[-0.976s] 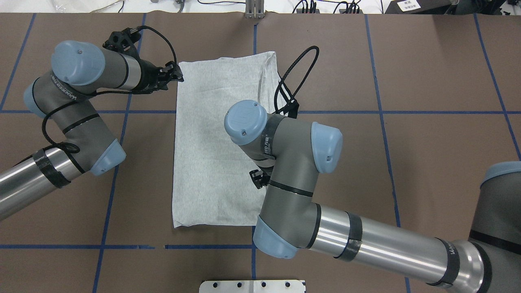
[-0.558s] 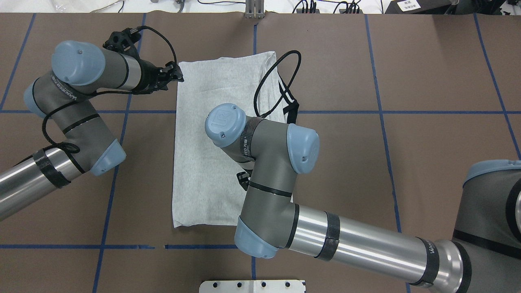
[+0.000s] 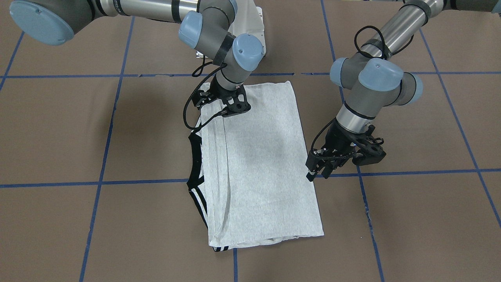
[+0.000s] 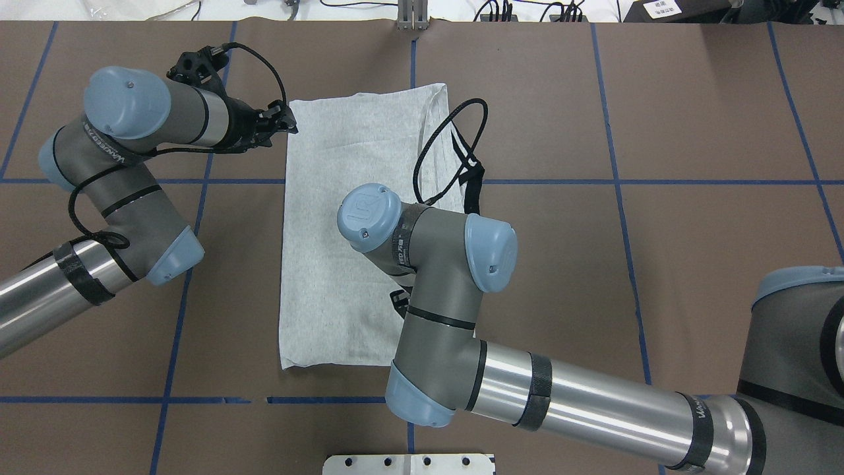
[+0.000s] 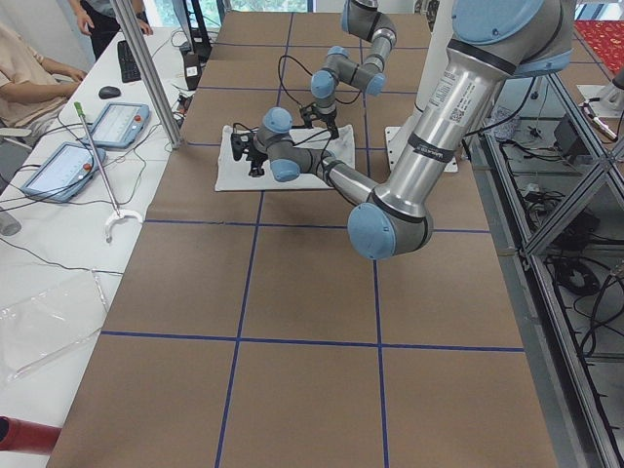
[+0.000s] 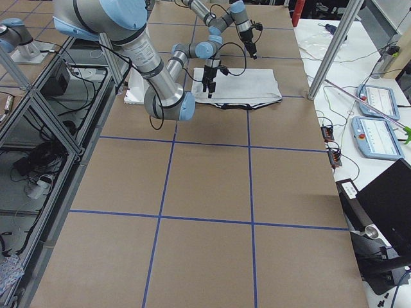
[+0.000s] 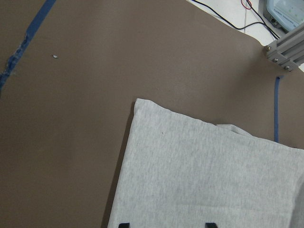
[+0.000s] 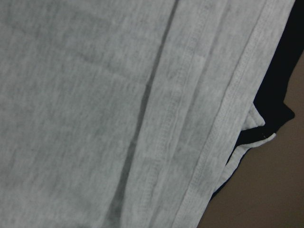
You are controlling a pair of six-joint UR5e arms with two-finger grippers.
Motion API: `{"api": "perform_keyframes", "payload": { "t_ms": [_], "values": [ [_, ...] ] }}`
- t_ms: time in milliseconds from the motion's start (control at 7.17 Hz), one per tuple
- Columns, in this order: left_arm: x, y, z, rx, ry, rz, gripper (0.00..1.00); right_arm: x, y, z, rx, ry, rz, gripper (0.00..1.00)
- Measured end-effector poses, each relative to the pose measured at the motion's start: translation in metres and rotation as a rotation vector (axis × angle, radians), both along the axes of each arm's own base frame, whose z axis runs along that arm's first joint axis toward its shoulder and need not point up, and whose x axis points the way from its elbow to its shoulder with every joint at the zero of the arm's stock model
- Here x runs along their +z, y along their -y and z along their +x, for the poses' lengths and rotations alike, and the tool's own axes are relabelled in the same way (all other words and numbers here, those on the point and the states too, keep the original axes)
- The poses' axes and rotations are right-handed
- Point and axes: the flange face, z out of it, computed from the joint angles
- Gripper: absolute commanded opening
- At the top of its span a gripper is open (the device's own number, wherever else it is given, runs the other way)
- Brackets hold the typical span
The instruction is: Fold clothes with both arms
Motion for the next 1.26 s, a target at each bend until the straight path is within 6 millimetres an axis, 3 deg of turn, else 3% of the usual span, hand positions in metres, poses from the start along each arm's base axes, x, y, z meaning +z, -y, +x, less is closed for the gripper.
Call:
{"api": "perform_keyframes", "payload": {
  "t_ms": [418, 558, 837, 976, 1255],
  "values": [
    [0.0, 0.0, 0.0, 0.0, 0.0, 0.0, 0.61, 0.019, 0.003, 0.006, 0.001, -0.024, -0.01, 1.0],
    [0.0, 0.0, 0.0, 0.0, -0.001, 0.001, 0.61, 0.03, 0.011, 0.019, 0.004, -0.026, -0.008, 1.0],
    [-0.002, 0.0, 0.0, 0.0, -0.003, 0.003, 0.61, 0.064, 0.014, 0.068, -0.017, -0.016, 0.014, 1.0],
    [-0.003, -0.001, -0.001, 0.0, -0.006, 0.006, 0.61, 0.065, 0.014, 0.081, -0.021, -0.008, 0.023, 1.0],
    [-0.005, -0.002, -0.002, 0.0, -0.009, 0.009, 0.62, 0.04, 0.033, 0.084, 0.004, 0.017, 0.036, 1.0]
  ]
}}
